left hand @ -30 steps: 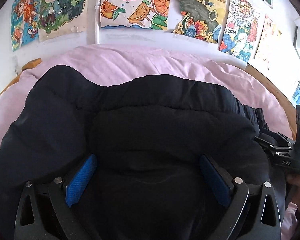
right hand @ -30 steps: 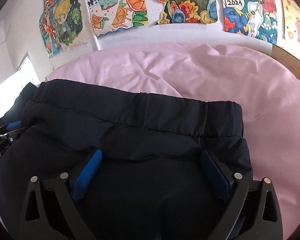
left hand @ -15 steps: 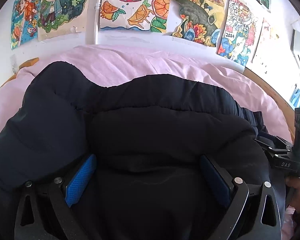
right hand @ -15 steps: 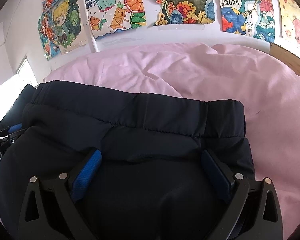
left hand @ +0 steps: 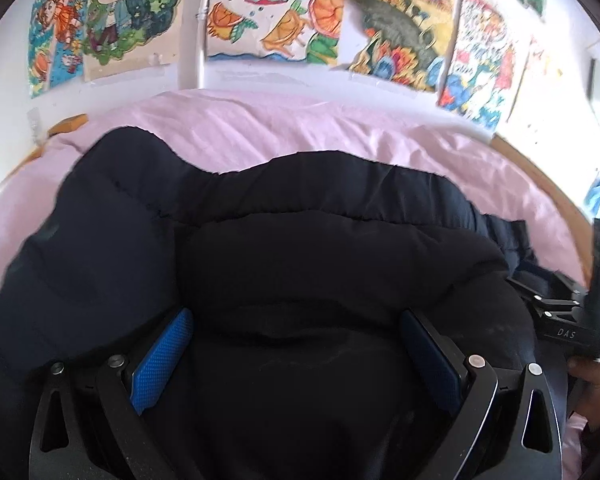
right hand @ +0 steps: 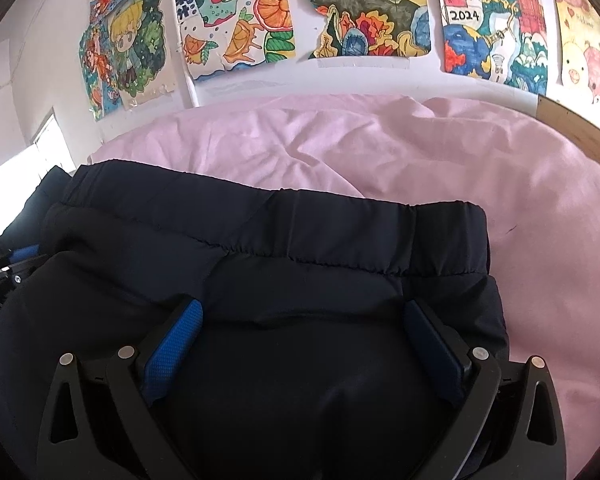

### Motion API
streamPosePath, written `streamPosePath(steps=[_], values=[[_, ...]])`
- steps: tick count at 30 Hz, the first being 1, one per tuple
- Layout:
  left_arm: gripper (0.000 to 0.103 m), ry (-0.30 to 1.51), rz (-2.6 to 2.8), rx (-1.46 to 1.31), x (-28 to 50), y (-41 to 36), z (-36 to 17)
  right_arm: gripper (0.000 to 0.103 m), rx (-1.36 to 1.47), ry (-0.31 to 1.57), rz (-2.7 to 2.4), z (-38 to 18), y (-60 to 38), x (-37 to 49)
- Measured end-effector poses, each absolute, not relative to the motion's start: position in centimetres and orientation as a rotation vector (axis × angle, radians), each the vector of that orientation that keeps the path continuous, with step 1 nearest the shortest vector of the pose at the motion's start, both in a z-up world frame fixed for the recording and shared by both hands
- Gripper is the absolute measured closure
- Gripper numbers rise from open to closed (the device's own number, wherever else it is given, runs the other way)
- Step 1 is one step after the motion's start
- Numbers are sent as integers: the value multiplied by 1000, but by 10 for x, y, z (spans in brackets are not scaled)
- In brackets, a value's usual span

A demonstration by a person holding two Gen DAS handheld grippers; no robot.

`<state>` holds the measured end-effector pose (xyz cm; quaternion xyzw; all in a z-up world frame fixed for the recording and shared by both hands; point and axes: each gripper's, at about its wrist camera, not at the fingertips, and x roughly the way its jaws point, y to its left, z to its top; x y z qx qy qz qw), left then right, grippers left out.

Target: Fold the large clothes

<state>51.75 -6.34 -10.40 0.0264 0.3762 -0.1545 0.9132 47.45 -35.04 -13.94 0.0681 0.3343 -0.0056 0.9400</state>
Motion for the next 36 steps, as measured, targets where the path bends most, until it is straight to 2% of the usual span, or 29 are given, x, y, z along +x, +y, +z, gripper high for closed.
streamPosePath(steps=[8,14,20,23,29,36], values=[[0,843,-190,175,480,-76,-58,2,91,717,-39,-124,-347,472],[0,775,-3,405,446,-80,-20,2,189,685,24,-86,-366,449],[0,818,-26,354,442,-44,-12,2,256,616,92,-49,-409,422],[0,883,-34,299,456,-13,-30,2,346,662,142,-62,-439,419],[0,972,-107,363,472,15,-59,2,545,763,220,-114,-468,430],[0,1137,-149,-60,501,80,-87,2,627,932,304,-175,-444,458]])
